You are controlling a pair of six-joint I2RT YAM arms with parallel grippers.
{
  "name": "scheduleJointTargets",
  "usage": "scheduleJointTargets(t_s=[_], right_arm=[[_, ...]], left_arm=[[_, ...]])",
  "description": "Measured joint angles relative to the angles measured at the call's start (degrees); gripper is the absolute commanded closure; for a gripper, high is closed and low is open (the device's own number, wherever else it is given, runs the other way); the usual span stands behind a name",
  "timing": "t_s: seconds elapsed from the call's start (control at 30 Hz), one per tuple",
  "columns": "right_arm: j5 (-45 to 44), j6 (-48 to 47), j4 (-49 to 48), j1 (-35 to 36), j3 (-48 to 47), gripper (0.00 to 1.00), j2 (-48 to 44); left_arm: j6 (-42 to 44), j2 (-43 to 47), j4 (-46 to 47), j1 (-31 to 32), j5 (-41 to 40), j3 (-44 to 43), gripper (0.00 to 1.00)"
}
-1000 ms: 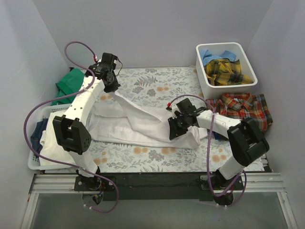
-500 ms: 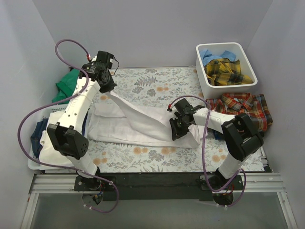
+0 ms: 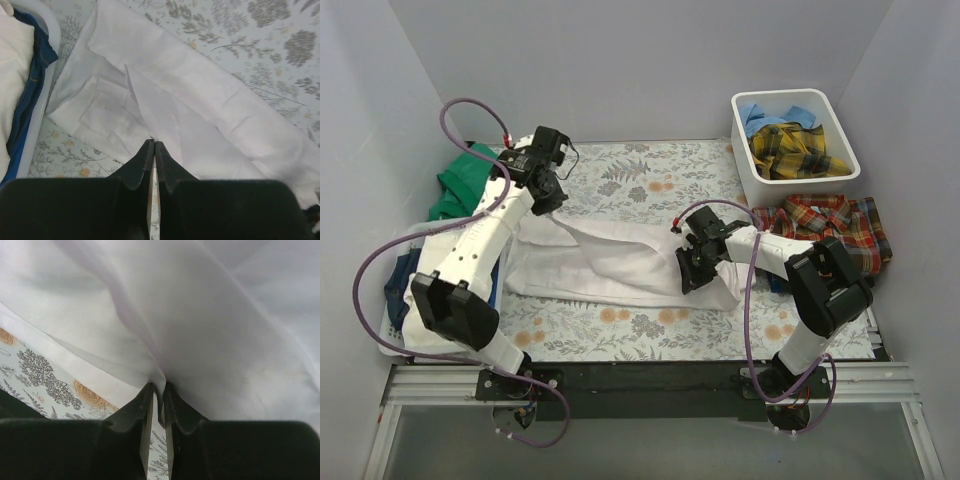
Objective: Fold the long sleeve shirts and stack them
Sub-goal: Fold the shirt
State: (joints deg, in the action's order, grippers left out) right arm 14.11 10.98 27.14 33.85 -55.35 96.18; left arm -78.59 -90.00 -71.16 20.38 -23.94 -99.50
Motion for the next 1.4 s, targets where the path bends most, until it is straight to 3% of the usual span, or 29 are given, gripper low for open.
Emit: scheduleJointTargets(t_s=[0.17,0.33,0.87,1.4], right_arm=[[-1.01,0.26,0.02,0.04,-0.04,0.76,-0.22],[-4.11,0.61,-0.02,0.02,-0.04,0.76,-1.27],[-10.38,-1.40,-2.97,0.76,-2.03,0.59,-9.33],[-11.10,-8.37,-3.98,14.84,-26.84,0.38,11.87]], left_arm=[[-2.49,-7.02,3.80,-0.17,-1.18,8.96,1.00],[-2.80,-13.68,7.02,-1.16,-3.04,9.88,1.00],[2.80,-24.06,12.66,-5.90,-7.02,-5.40,0.98],[5.84,-26.84,12.70,-5.86,-4.00,-6.93,0.96]])
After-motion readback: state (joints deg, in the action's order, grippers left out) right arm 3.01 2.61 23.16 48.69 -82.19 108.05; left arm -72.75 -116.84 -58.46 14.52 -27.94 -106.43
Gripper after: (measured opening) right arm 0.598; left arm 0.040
